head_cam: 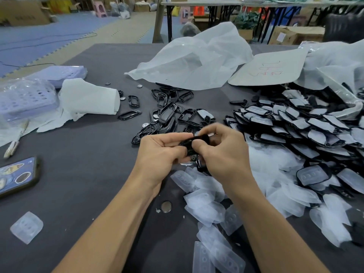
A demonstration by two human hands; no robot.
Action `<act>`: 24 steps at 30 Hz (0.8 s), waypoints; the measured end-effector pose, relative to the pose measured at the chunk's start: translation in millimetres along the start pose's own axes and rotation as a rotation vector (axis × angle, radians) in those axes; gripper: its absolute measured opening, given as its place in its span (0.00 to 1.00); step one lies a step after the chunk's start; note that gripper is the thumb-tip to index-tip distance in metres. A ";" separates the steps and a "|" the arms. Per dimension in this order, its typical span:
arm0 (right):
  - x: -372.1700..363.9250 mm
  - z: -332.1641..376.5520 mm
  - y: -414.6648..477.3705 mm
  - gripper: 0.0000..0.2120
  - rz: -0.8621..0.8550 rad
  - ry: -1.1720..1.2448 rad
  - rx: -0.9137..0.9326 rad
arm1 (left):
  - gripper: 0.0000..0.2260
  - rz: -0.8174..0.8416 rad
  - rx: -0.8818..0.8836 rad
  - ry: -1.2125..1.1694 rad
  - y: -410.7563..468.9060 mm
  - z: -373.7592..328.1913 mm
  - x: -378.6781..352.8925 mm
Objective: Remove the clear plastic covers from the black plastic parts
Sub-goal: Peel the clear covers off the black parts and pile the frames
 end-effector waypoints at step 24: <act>-58.1 17.6 -18.0 0.17 0.401 -0.607 0.402 | 0.10 -0.495 0.021 -0.434 7.4 -5.7 86.7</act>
Point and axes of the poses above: each hand's wrist, its own y-axis towards the middle knuckle, its own x-axis out of the back of the hand, z = x × y, the point moved 9 cm from there along y, towards the middle knuckle, and after that the axes turned 9 degrees about x, right-handed, at the moved point
